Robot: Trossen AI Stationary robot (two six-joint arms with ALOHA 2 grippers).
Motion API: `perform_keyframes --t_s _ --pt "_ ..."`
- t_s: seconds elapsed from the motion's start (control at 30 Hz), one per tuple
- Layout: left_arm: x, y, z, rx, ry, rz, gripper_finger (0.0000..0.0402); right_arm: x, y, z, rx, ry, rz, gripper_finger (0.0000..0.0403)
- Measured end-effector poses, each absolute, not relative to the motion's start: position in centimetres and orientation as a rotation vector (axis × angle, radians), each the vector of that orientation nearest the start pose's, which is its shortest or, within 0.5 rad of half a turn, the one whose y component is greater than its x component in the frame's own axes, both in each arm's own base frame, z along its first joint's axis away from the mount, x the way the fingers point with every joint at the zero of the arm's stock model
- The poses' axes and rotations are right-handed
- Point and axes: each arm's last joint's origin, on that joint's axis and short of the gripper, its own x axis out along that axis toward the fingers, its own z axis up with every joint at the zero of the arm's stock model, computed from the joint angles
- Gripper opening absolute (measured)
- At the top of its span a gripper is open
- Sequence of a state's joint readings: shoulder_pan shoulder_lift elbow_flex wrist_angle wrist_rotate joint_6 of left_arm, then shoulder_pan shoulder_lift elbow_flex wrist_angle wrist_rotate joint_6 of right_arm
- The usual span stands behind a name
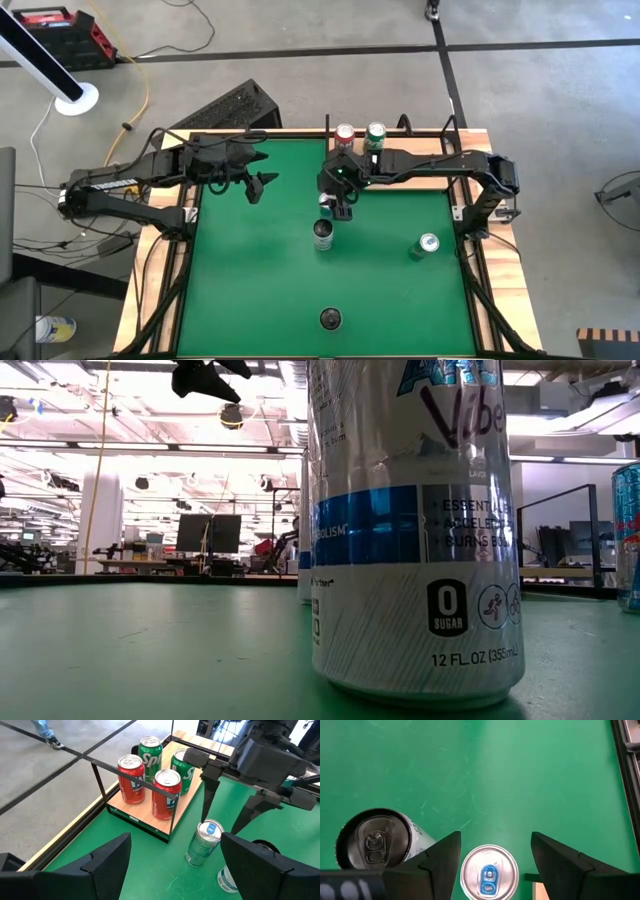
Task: Place canned beverage on shelf
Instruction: Put the left blue soda can on the shelf
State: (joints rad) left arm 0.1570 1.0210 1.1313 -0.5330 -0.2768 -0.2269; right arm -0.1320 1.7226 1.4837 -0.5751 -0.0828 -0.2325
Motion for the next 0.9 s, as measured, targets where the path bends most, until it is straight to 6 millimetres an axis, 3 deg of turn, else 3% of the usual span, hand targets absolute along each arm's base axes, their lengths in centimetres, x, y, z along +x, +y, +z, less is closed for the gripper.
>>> perform_keyframes --t_s 0.6,0.73,0.9 --pt "20.22 4.05 37.60 -0.170 0.378 0.488 0.0292 37.36 -4.92 29.31 -0.071 0.830 0.044 0.0272" --pt "20.23 4.06 37.60 -0.169 0.378 0.487 0.0292 37.34 -5.03 29.31 -0.070 0.831 0.040 0.0304" --pt "20.23 4.06 37.60 -0.169 0.378 0.487 0.0292 37.36 -4.93 29.30 -0.092 0.837 0.001 0.0372"
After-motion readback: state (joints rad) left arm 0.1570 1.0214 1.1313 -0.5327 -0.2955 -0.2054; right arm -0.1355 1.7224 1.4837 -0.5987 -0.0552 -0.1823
